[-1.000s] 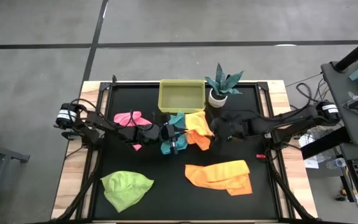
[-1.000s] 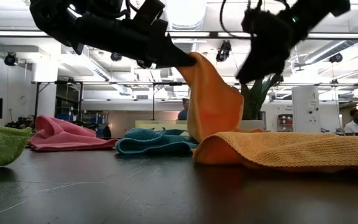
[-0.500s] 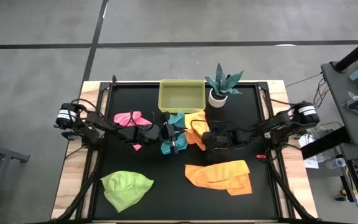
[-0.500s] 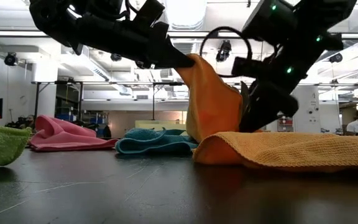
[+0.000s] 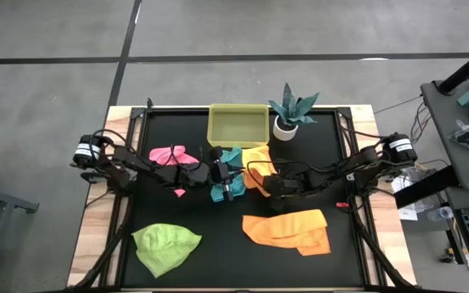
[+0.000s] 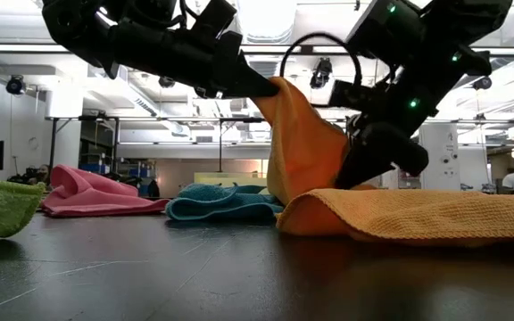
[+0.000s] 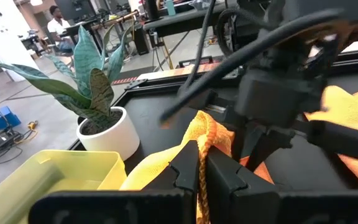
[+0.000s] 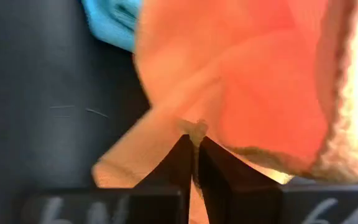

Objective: Fold microfiber towels
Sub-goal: Fold the top orange microfiber cloth

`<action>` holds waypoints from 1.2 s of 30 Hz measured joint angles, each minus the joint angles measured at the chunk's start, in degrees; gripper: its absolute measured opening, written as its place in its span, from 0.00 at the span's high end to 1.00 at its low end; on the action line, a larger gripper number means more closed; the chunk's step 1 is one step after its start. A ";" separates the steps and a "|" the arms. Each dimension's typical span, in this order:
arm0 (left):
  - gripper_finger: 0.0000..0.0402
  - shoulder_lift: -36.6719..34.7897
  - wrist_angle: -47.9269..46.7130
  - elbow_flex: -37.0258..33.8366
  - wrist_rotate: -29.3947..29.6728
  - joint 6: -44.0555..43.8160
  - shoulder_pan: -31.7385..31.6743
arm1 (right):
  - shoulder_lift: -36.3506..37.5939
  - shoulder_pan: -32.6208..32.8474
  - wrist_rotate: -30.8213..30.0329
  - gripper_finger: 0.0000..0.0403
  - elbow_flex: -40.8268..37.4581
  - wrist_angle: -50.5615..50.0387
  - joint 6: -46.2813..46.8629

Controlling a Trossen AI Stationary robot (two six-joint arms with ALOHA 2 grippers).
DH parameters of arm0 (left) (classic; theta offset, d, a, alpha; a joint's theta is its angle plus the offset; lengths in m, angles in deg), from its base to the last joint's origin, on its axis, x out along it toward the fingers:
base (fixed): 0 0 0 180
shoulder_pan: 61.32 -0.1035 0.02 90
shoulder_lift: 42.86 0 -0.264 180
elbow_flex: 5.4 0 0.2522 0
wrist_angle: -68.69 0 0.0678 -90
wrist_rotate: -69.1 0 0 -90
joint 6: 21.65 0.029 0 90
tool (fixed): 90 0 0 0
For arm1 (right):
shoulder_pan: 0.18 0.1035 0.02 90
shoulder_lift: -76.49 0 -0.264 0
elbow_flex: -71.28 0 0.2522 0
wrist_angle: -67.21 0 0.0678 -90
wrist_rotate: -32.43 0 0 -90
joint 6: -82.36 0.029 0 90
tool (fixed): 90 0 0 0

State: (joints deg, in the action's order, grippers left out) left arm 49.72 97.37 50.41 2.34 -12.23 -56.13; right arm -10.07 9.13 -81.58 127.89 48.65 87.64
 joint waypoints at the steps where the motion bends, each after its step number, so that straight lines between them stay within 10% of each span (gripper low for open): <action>1: 1.00 0.00 -0.07 -0.02 0.00 0.01 0.00 | 0.52 0.30 0.00 0.97 0.00 -0.17 -0.04; 17: 1.00 -17.82 -19.31 1.21 -2.11 1.46 0.02 | 31.67 11.30 0.02 0.98 0.00 -4.91 -2.31; 25: 1.00 -27.79 -29.41 5.56 -14.50 5.25 -0.07 | 44.81 13.83 -0.50 0.98 2.21 -5.52 -9.32; 36: 1.00 -27.50 -42.79 17.76 -24.62 9.40 -7.66 | 47.45 13.67 -19.48 0.98 15.71 -23.07 -10.63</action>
State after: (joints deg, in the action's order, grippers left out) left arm 22.22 54.58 68.17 -22.28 -2.83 -63.79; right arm 37.38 22.80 -101.06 143.60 25.58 77.00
